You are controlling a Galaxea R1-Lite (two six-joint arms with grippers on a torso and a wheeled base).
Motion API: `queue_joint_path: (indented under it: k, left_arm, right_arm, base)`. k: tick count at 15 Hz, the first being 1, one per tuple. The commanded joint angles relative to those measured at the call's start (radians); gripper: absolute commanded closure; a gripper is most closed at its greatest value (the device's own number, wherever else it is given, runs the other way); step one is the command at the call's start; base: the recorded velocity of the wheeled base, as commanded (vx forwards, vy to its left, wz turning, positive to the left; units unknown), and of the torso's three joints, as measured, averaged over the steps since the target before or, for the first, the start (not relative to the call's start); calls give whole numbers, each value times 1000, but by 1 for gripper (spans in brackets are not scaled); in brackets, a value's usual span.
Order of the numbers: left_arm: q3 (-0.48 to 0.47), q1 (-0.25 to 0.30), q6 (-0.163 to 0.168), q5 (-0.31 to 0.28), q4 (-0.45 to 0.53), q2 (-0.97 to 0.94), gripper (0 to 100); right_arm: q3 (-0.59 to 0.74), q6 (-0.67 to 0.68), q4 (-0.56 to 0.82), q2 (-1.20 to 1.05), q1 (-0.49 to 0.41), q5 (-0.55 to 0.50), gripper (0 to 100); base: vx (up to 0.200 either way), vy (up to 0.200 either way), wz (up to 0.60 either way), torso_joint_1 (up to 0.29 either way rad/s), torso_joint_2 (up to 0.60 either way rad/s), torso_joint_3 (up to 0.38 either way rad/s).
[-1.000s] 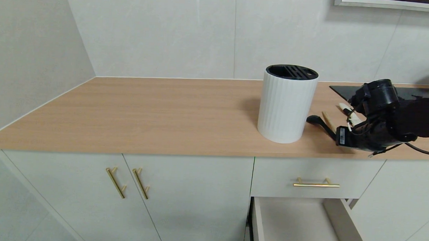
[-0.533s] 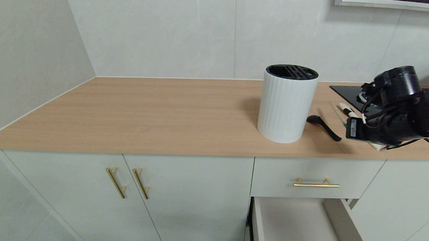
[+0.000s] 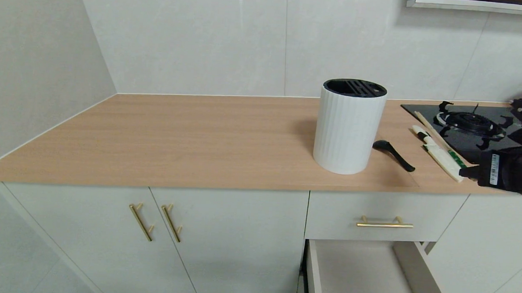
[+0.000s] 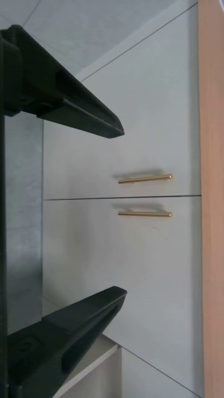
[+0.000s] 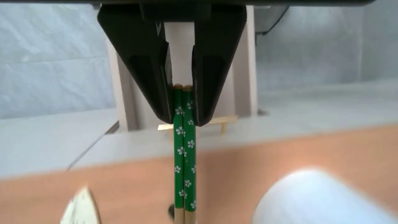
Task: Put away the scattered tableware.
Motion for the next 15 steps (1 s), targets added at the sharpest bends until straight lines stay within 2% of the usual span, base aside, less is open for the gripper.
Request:
queue_joint_path:
  k: [1,5,7,10,12,15]
  left_arm:
    - [0,0,-1,0,0,1,0]
    - [0,0,-1,0,0,1,0]
    - [0,0,-1,0,0,1,0]
    - [0,0,-1,0,0,1,0]
    - [0,0,-1,0,0,1,0]
    - [0,0,-1,0,0,1,0]
  right_arm:
    - [74,-3,0,-125,2,24,100]
    - [212,-181,-2,-185,-11,106,100]
    - [245,-193,-2,-180,-11,207,100]
    - [291,-269,0,-211,-3,299,100]
    - [317,-329,0,-216,6,310,100]
    - [354,-342,0,-197,88,306,100]
  base:
    - [0,0,0,0,0,0]
    - [0,0,0,0,0,0]
    - [0,0,0,0,0,0]
    - [0,0,0,0,0,0]
    - [0,0,0,0,0,0]
    - [0,0,0,0,0,0]
